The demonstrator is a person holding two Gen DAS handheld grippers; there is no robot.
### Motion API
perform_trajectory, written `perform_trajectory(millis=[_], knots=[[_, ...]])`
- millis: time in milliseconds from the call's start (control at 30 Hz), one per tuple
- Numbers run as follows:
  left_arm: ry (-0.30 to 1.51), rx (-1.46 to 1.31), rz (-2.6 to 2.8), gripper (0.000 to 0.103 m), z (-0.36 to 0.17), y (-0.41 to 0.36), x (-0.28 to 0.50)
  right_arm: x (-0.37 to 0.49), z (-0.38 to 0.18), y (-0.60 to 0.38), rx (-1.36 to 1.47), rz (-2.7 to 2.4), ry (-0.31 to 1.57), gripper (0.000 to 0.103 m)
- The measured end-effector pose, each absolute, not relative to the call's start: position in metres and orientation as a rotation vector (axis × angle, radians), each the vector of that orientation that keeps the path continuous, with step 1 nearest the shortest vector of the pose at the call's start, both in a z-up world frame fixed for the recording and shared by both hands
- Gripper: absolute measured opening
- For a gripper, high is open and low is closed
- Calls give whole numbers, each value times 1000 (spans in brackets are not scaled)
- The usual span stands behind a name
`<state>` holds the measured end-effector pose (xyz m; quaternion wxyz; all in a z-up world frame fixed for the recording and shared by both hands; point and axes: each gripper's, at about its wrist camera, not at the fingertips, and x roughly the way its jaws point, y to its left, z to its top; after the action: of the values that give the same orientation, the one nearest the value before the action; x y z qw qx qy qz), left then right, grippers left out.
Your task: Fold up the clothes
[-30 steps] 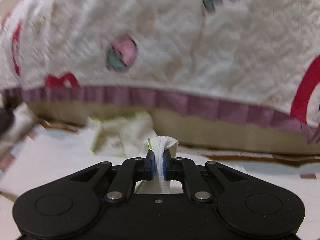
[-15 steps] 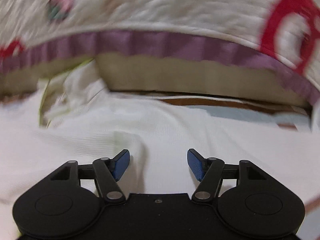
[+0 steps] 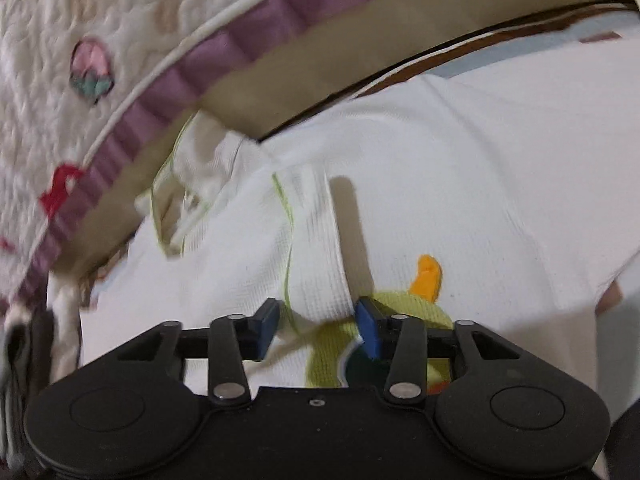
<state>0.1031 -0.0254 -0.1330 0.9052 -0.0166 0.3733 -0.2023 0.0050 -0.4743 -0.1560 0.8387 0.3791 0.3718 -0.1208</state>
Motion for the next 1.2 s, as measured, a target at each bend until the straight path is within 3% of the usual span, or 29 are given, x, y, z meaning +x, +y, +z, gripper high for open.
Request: perform_trajectory(millis=[67, 100, 133, 167, 333, 400, 467, 667, 933, 1067, 1200], knots=[[807, -62, -415, 30, -140, -30, 106, 14, -152, -467, 724, -264, 794, 63], [825, -70, -417, 30, -143, -32, 107, 20, -149, -460, 642, -269, 810, 58], [842, -78, -419, 30, -146, -35, 107, 26, -145, -451, 509, -275, 833, 47], [860, -87, -421, 30, -150, -37, 108, 30, -141, -443, 393, -274, 844, 8], [880, -14, -412, 30, -160, -43, 108, 10, -127, -449, 276, -252, 773, 10], [893, 2, -399, 33, -158, -46, 108, 7, -130, -458, 248, -275, 796, 31], [891, 14, -401, 41, -157, -48, 105, 4, -134, -467, 219, -299, 818, 39], [857, 86, -414, 50, -155, -58, 97, -53, -124, -543, 392, -500, 722, 43], [824, 4, -482, 50, -140, -66, 87, -169, -123, -657, 701, -761, 527, 46], [820, 33, -503, 50, -135, -80, 80, -197, -136, -690, 770, -855, 501, 54], [877, 47, -500, 50, -136, -93, 78, -206, -147, -714, 782, -941, 486, 55]])
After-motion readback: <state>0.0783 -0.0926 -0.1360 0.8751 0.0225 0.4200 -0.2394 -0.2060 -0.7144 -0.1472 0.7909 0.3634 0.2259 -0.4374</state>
